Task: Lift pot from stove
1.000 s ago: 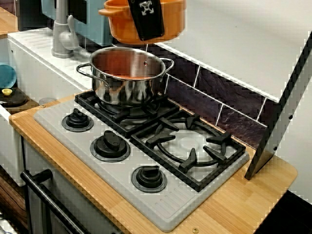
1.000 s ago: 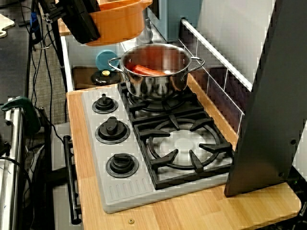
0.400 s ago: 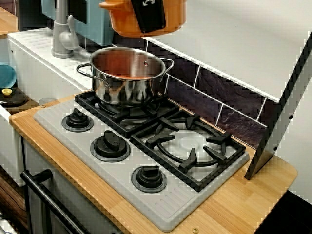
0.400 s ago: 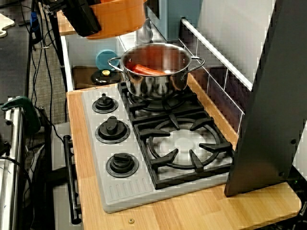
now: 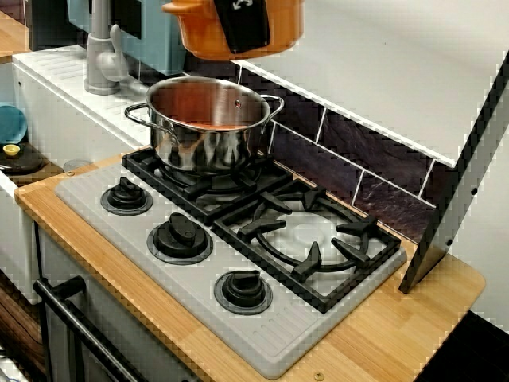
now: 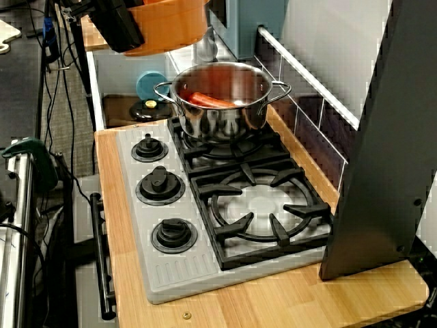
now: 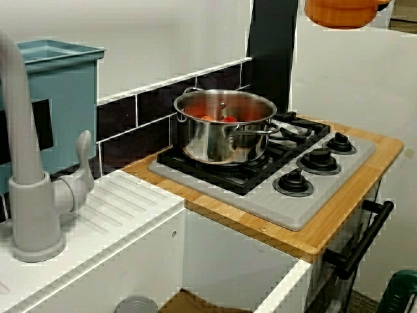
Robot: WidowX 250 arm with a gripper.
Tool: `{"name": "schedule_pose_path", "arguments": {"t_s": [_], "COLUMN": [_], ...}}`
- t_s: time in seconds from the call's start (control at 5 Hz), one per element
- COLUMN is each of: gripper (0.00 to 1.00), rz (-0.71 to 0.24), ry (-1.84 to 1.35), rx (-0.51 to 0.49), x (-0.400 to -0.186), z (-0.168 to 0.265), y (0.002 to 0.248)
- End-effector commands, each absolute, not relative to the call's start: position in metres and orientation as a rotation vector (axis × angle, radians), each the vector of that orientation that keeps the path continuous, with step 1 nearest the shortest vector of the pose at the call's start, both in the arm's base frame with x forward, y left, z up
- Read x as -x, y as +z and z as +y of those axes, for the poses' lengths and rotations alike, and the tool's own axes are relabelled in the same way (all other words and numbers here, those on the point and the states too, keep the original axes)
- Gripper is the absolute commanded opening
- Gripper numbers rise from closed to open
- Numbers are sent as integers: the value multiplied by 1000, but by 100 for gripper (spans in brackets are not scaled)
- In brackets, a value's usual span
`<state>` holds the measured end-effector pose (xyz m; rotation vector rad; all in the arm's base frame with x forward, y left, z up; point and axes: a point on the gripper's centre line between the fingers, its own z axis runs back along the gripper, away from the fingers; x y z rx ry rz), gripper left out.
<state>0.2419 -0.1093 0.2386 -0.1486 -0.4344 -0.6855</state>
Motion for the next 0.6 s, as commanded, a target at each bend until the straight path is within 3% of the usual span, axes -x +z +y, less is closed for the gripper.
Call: {"name": "schedule_pose_path", "arguments": {"t_s": [0.0,0.4], "gripper": [0,0], "rz": [-493,-509], "ry": [-687,-677], "rx": [143,138], "x": [-242,-242], "z": [-106,-105], "y": [252,254]}}
